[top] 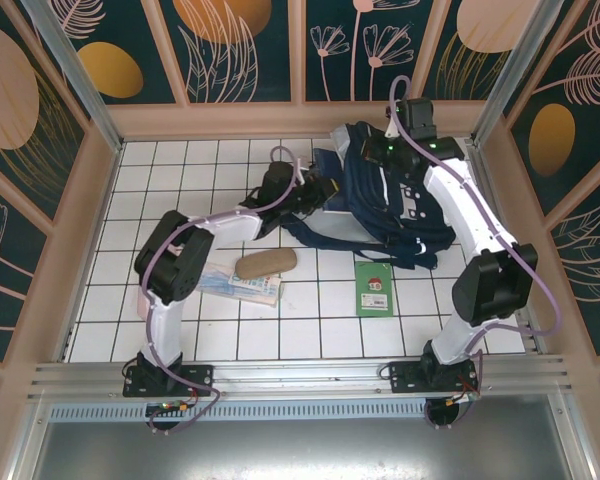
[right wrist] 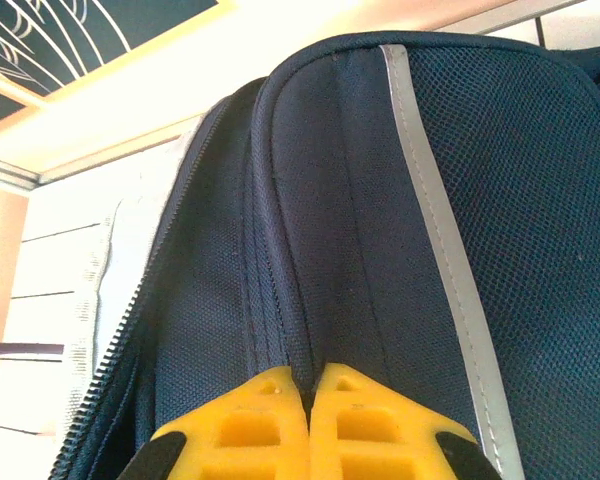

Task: Pack books, pencil case, and school supplies into a backpack

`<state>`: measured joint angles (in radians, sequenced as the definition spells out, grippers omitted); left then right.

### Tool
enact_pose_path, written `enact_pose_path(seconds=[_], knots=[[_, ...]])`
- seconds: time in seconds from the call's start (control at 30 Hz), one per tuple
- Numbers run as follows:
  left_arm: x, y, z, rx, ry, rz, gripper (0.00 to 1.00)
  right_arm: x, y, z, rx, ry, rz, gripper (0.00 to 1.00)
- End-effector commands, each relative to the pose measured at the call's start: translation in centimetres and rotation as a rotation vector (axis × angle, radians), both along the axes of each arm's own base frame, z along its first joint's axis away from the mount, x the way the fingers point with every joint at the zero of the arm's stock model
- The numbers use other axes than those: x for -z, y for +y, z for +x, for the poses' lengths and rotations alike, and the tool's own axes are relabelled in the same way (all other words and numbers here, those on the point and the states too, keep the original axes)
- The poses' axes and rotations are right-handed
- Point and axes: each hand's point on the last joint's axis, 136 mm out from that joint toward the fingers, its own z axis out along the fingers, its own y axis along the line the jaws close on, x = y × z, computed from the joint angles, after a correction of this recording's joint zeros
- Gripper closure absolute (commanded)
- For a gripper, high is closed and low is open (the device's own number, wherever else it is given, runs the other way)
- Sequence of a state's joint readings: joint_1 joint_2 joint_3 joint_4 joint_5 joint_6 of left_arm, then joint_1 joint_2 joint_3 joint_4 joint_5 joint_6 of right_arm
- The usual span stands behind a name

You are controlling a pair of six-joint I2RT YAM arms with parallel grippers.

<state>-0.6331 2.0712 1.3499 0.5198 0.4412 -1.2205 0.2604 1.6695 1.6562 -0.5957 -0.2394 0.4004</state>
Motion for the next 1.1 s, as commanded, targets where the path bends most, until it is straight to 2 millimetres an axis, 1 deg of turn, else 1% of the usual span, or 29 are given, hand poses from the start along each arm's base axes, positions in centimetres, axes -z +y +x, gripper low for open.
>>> enact_pose_path(seconds=[0.0,0.2,0.3,0.43,0.47,0.57,0.67,0.73,0.9,1.07], knots=[[-2.3,-3.3,0.7,0.008,-0.061,-0.046,1.0,-6.5,0.9,-0.6,-0.046,-0.16,0.15,1.0],[1.5,-8.0,1.3,0.03,-0.03,0.056,1.0,-6.8,0.6,-0.5,-0.047,-0.152,0.169,1.0],[2.8,-10.0,1.6,0.038,-0.035,0.132,1.0,-6.8,0.2,-0.4,-0.039,-0.148,0.176,1.0],[4.3,-11.5,1.9,0.045,-0.037,0.209,0.97,-6.6,-0.3,-0.3,-0.031,-0.138,0.181,1.0],[4.7,-11.6,2.0,0.045,-0.037,0.229,0.94,-6.5,-0.4,-0.3,-0.031,-0.136,0.18,1.0],[5.7,-11.5,2.1,0.048,-0.027,0.274,0.67,-6.3,-0.7,-0.3,-0.023,-0.128,0.176,1.0],[5.2,-10.6,2.4,0.021,-0.058,0.324,0.56,-6.2,-1.2,-0.4,-0.013,-0.128,0.173,1.0],[5.1,-10.0,2.7,0.003,-0.081,0.369,0.51,-6.1,-1.3,-0.4,-0.011,-0.126,0.177,1.0],[5.9,-9.0,3.0,-0.01,-0.083,0.453,0.47,-5.9,-1.4,-0.4,-0.006,-0.126,0.181,1.0],[4.4,-7.9,3.2,-0.034,-0.131,0.507,0.36,-5.6,-1.6,-0.5,-0.002,-0.123,0.174,1.0]])
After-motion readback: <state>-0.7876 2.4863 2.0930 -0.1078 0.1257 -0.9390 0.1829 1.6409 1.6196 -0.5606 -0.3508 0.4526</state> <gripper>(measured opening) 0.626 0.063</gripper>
